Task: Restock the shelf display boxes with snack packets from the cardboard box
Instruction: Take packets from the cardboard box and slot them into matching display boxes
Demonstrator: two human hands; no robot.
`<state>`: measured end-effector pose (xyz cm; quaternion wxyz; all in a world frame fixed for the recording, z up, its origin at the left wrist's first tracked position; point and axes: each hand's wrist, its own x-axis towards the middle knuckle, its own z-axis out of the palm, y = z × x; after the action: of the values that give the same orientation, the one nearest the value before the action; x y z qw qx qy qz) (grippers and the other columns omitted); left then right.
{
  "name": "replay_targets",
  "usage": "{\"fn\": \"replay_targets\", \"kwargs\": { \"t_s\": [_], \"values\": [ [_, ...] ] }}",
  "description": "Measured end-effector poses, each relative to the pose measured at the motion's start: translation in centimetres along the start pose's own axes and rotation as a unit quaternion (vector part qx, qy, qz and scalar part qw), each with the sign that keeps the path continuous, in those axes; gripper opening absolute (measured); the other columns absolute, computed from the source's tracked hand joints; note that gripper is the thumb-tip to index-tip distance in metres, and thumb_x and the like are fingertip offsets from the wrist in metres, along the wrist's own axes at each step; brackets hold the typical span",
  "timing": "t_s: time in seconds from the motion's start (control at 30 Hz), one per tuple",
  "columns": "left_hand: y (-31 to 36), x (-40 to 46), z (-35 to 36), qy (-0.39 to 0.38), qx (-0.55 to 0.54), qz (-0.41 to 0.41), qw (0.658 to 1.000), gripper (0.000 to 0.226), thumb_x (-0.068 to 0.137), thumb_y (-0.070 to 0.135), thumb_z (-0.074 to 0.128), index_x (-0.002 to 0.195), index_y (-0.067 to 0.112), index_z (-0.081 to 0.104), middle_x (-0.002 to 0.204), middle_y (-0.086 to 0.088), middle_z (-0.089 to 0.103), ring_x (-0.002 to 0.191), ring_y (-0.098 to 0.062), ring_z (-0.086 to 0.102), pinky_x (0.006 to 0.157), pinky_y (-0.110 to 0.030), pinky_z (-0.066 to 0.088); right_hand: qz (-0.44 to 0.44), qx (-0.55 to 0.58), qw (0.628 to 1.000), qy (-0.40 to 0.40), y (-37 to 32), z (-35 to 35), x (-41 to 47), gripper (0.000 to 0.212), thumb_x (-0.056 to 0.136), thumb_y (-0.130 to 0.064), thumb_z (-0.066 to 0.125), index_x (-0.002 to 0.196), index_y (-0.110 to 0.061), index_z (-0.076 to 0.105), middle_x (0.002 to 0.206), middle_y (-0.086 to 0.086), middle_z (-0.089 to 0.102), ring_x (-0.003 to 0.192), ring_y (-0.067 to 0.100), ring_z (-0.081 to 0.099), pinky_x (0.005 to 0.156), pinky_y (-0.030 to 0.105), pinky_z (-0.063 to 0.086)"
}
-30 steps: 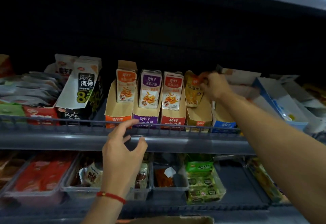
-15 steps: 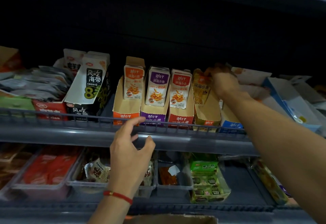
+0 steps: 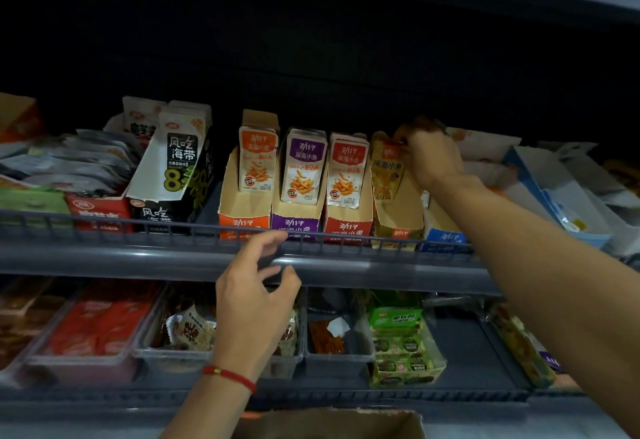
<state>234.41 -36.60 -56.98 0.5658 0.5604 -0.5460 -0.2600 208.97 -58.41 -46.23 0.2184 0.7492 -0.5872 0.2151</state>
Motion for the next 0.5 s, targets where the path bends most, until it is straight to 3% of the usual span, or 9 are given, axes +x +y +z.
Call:
{"fn": "replay_targets", "kwargs": {
  "t_s": [0.13,0.23,0.3,0.37,0.43,0.5],
  "values": [
    [-0.1,-0.9,0.1,-0.018,0.023,0.036,0.999,0.037,0.090,0.006,0.069,0.117,0.030,0.064,0.114,0.013,0.065,0.102,0.006,0.062,0.078,-0.002,0.049,-0.028,0.046,0.997,0.062,-1.0,-3.1,-3.5,0.021,0.097,-0.029,0.061,0.116,-0.021,0.065,0.111,0.005,0.063,0.095,0.023,0.063,0.073,0.040,0.054],
    [-1.0,-2.7,0.4,-0.083,0.076,0.043,0.993,0.042,0.093,0.007,0.065,0.128,0.030,0.058,0.112,0.016,0.065,0.105,0.006,0.061,0.083,-0.007,0.051,-0.097,0.158,0.981,0.050,-2.4,-5.9,-9.6,0.018,0.093,-0.027,0.058,0.105,-0.020,0.069,0.095,-0.001,0.068,0.081,0.014,0.063,0.070,0.035,0.055],
    [-2.6,-4.3,0.8,-0.157,0.141,0.034,0.977,0.047,0.092,0.010,0.064,0.134,0.030,0.054,0.115,0.014,0.063,0.107,0.000,0.060,0.090,-0.017,0.053,-0.136,0.234,0.961,-0.053,-3.5,-6.4,-15.0,0.014,0.092,-0.025,0.060,0.099,-0.021,0.072,0.087,-0.007,0.071,0.074,0.006,0.063,0.068,0.022,0.052],
    [-4.8,-6.1,1.5,-0.235,0.203,0.011,0.950,0.050,0.091,0.012,0.064,0.137,0.029,0.053,0.122,0.007,0.062,0.113,-0.010,0.059,0.096,-0.031,0.053,-0.150,0.267,0.924,-0.229,-4.6,-5.1,-20.5,0.010,0.092,-0.026,0.063,0.097,-0.026,0.072,0.085,-0.014,0.070,0.073,-0.001,0.064,0.067,0.012,0.048],
    [-7.8,-8.3,2.5,-0.309,0.253,-0.038,0.916,0.051,0.092,0.013,0.063,0.139,0.027,0.052,0.129,0.002,0.060,0.119,-0.017,0.057,0.100,-0.037,0.051,-0.183,0.238,0.872,-0.386,-5.5,-1.7,-26.1,0.012,0.093,-0.031,0.064,0.101,-0.027,0.072,0.091,-0.014,0.072,0.078,0.000,0.064,0.070,0.015,0.046],
    [-11.5,-10.8,3.2,-0.363,0.285,-0.105,0.881,0.050,0.092,0.015,0.063,0.139,0.025,0.053,0.132,-0.003,0.059,0.123,-0.024,0.057,0.102,-0.039,0.049,-0.189,0.199,0.815,-0.511,-6.1,2.6,-31.4,0.021,0.094,-0.033,0.065,0.110,-0.021,0.071,0.099,-0.006,0.072,0.085,0.011,0.064,0.074,0.025,0.047]
  ]
}}
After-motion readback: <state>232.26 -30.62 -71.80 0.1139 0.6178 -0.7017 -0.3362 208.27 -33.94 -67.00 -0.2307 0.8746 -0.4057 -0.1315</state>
